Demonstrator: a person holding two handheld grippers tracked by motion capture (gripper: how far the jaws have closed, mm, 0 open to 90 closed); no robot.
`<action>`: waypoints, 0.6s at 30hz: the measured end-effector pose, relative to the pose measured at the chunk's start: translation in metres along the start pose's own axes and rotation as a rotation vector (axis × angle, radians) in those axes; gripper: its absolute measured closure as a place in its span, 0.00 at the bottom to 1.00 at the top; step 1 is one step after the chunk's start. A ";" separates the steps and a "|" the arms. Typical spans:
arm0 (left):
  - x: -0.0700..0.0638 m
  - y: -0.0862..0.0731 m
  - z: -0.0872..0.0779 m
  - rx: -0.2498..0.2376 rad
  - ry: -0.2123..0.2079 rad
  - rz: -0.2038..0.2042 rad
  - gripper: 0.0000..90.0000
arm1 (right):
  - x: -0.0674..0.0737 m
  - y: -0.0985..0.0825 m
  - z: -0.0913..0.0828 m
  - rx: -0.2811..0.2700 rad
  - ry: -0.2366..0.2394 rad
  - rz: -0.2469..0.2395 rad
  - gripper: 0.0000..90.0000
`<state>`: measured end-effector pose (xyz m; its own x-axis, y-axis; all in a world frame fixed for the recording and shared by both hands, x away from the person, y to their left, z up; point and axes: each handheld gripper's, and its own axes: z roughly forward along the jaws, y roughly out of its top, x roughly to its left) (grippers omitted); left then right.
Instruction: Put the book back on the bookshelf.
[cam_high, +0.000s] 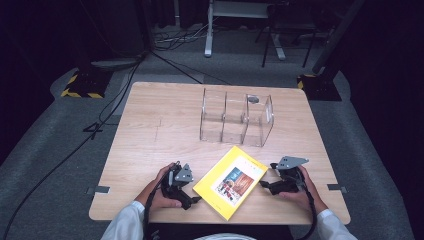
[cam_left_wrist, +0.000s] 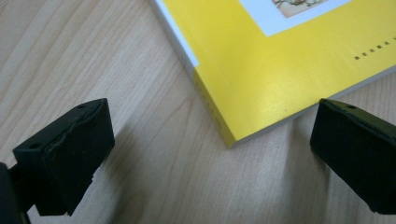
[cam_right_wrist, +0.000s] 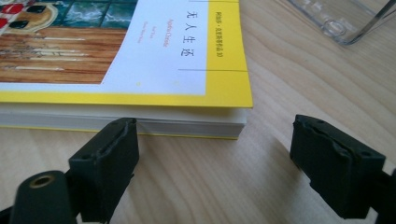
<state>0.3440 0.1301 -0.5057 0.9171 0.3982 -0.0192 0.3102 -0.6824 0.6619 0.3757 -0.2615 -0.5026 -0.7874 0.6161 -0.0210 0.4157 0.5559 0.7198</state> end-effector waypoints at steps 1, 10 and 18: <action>-0.002 0.000 0.000 0.001 0.000 0.000 0.00 | 0.000 0.004 0.003 -0.001 -0.025 0.001 0.19; -0.014 -0.006 -0.005 -0.025 -0.011 0.000 0.07 | -0.004 0.023 0.020 0.008 -0.087 0.014 0.20; -0.017 -0.011 -0.011 -0.047 -0.005 -0.012 0.21 | -0.002 0.031 0.026 0.014 -0.118 0.010 0.23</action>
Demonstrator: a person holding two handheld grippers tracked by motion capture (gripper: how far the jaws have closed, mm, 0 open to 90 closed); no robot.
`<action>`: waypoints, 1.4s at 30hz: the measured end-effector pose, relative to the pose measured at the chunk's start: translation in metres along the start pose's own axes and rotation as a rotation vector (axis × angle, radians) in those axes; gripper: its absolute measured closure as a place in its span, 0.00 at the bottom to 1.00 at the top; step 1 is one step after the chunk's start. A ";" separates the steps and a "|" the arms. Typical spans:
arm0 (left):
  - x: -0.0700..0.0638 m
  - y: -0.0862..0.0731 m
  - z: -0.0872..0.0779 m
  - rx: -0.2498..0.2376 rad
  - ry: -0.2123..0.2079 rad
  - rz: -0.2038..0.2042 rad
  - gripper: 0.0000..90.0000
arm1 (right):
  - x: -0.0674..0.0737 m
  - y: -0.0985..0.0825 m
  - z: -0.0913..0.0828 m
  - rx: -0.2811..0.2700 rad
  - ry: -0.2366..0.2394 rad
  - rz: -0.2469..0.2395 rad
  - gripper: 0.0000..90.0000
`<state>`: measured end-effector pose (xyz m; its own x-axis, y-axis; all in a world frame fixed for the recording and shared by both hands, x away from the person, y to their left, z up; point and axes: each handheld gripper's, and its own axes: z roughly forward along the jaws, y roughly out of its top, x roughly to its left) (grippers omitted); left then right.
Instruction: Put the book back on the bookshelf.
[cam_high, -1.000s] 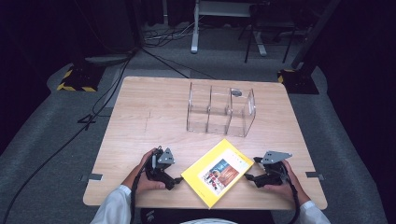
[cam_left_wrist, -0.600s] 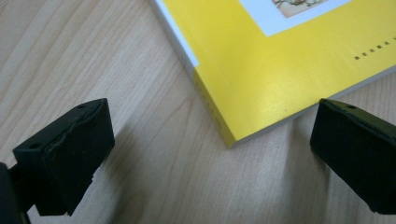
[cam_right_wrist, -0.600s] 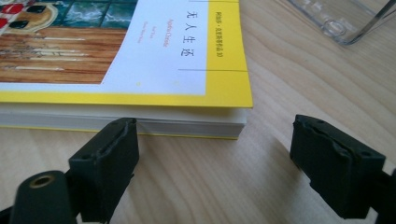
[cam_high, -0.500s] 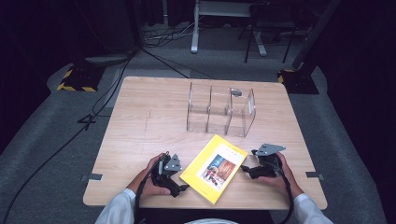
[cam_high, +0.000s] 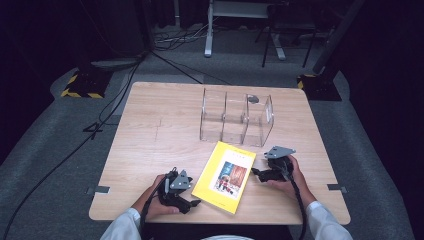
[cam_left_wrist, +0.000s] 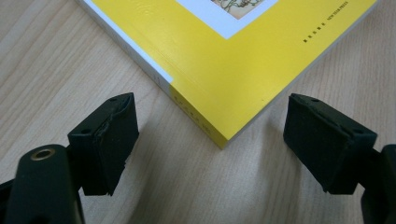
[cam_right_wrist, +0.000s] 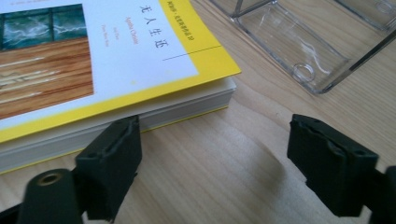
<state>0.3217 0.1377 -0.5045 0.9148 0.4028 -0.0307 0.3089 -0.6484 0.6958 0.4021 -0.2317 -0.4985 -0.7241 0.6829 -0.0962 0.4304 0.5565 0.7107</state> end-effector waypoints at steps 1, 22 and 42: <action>0.000 0.000 0.000 -0.004 -0.004 0.008 0.21 | 0.002 0.000 -0.002 0.014 0.011 -0.010 0.25; -0.010 0.004 0.003 -0.014 -0.034 -0.004 0.23 | 0.056 0.021 -0.020 0.254 0.281 -0.233 0.68; -0.009 0.005 0.005 -0.011 -0.025 0.005 0.23 | 0.061 0.029 -0.014 0.280 0.285 -0.232 0.73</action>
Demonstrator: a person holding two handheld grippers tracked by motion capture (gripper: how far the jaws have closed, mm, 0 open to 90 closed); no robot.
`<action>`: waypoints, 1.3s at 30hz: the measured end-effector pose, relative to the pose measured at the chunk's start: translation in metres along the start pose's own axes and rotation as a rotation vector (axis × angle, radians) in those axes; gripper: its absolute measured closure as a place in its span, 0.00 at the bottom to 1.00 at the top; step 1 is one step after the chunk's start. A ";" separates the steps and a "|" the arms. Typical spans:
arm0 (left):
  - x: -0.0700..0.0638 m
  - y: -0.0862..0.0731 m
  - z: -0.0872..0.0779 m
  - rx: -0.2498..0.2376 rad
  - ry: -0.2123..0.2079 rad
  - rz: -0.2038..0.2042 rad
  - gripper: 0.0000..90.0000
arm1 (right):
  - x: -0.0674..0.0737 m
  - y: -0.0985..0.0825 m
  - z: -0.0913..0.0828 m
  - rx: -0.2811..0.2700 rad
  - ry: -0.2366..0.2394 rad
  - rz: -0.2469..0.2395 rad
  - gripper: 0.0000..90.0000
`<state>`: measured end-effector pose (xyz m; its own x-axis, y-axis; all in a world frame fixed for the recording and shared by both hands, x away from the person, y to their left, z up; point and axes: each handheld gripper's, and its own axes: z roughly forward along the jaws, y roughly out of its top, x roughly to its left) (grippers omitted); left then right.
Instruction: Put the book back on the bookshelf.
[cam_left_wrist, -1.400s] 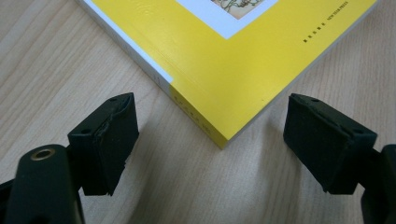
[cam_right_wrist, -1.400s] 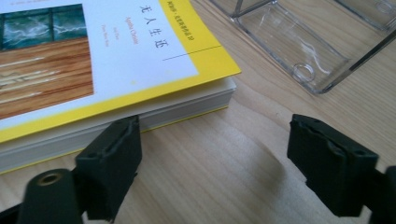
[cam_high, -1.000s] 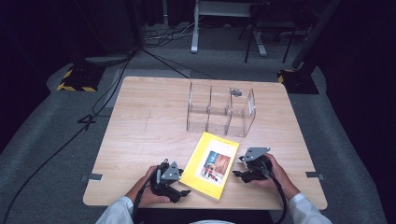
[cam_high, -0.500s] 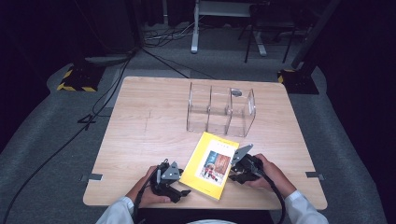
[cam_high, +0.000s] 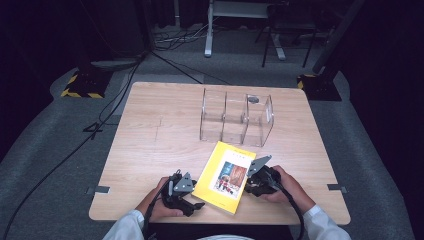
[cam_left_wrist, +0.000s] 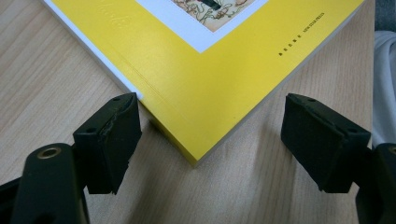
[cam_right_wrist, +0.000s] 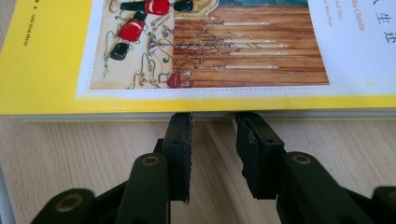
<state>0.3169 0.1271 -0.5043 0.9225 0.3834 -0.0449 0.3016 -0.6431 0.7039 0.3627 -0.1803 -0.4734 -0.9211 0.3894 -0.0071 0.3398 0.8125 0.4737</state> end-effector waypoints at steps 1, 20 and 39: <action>0.000 0.000 0.000 0.000 0.001 0.003 0.23 | 0.000 -0.001 0.000 -0.009 0.003 0.006 0.73; -0.001 0.000 0.000 0.005 0.010 0.012 0.23 | 0.013 -0.003 -0.007 -0.151 0.114 0.027 0.64; -0.021 0.005 -0.015 -0.043 0.082 -0.015 0.20 | 0.034 0.017 -0.015 -0.363 0.186 0.038 0.60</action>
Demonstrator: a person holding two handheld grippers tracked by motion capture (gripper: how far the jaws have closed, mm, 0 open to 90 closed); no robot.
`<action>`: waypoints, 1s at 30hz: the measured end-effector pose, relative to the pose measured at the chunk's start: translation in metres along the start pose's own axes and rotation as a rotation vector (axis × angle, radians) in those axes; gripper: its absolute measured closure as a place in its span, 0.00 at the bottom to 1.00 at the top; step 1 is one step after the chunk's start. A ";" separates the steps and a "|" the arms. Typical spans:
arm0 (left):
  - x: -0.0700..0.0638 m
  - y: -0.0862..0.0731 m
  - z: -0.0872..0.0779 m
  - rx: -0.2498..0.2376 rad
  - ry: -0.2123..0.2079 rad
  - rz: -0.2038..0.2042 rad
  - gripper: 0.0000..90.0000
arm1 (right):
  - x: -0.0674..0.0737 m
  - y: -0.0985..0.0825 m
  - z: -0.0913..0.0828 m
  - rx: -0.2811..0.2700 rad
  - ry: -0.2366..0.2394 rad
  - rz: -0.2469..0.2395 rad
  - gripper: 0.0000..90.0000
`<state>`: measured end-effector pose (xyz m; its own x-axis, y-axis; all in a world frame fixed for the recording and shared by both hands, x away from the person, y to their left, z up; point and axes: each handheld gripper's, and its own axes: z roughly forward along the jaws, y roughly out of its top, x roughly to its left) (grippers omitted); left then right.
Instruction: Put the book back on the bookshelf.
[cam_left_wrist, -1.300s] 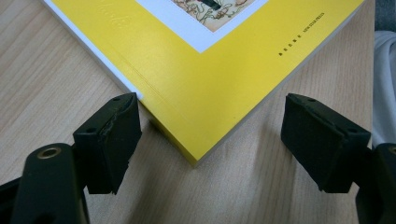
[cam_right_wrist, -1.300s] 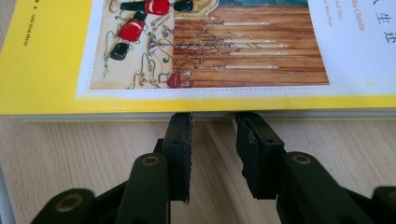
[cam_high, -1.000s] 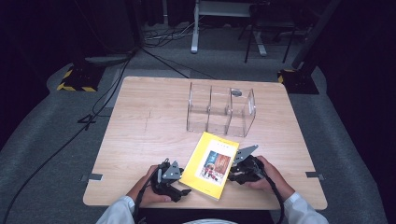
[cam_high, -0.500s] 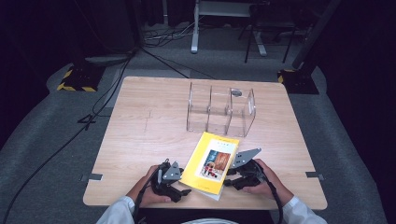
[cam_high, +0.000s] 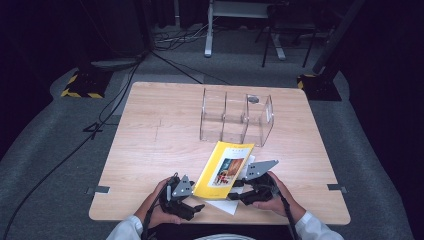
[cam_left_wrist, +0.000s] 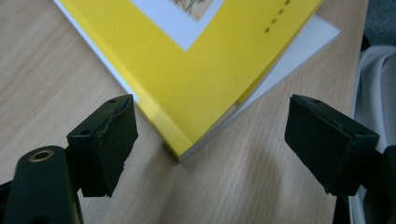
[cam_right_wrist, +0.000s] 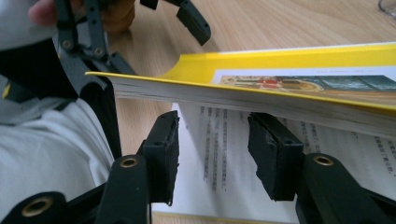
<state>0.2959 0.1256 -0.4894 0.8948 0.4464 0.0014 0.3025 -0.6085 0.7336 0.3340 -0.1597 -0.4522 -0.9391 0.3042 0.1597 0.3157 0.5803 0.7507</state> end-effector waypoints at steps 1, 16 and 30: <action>-0.003 0.002 -0.001 -0.017 0.002 0.013 0.21 | 0.000 0.001 0.000 -0.009 0.000 0.009 0.60; -0.025 0.028 0.019 -0.042 0.062 0.049 0.39 | 0.003 0.008 0.001 -0.085 -0.024 0.026 0.60; -0.011 0.020 0.003 -0.074 0.100 0.073 0.88 | 0.007 0.006 -0.007 -0.108 0.041 -0.027 0.55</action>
<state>0.2931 0.1070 -0.4766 0.8750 0.4687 0.1215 0.2097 -0.5929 0.7775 0.3281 -0.1593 -0.4417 -0.9526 0.2568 0.1629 0.2756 0.5027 0.8193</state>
